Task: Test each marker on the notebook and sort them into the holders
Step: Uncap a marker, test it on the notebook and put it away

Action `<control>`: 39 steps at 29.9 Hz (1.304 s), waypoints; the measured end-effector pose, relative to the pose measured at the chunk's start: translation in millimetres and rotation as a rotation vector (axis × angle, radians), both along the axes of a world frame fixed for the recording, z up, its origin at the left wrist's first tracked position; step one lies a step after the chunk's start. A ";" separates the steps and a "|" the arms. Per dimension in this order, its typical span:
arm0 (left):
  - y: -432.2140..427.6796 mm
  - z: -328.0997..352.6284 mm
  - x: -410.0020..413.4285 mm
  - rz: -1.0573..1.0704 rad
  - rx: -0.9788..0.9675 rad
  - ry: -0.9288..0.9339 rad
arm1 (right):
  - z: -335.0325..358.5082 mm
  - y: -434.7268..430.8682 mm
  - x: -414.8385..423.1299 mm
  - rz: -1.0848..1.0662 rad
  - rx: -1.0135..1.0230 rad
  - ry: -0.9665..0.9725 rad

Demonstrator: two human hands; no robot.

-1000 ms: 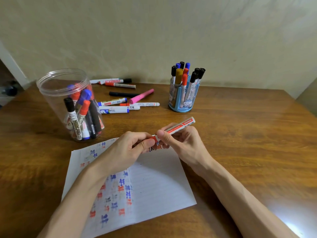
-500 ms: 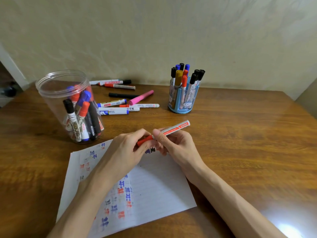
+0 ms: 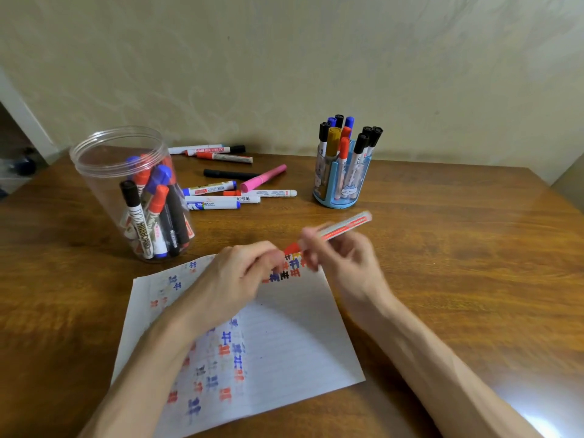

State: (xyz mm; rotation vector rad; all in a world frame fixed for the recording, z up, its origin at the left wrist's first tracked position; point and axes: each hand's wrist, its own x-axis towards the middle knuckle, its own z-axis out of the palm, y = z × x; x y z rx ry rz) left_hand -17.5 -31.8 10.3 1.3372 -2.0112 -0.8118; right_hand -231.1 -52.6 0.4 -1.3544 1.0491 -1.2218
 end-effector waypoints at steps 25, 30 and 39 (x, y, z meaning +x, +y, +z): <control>-9.8 -21.0 12.0 0.177 -0.075 -0.166 | -16.0 -9.1 -16.6 -0.132 -0.005 0.327; -8.7 -20.8 9.7 0.177 -0.071 -0.197 | -21.2 -8.3 -15.4 -0.134 -0.069 0.391; -9.7 -23.5 9.8 0.175 -0.078 -0.215 | -25.2 -10.2 -15.5 -0.114 -0.100 0.432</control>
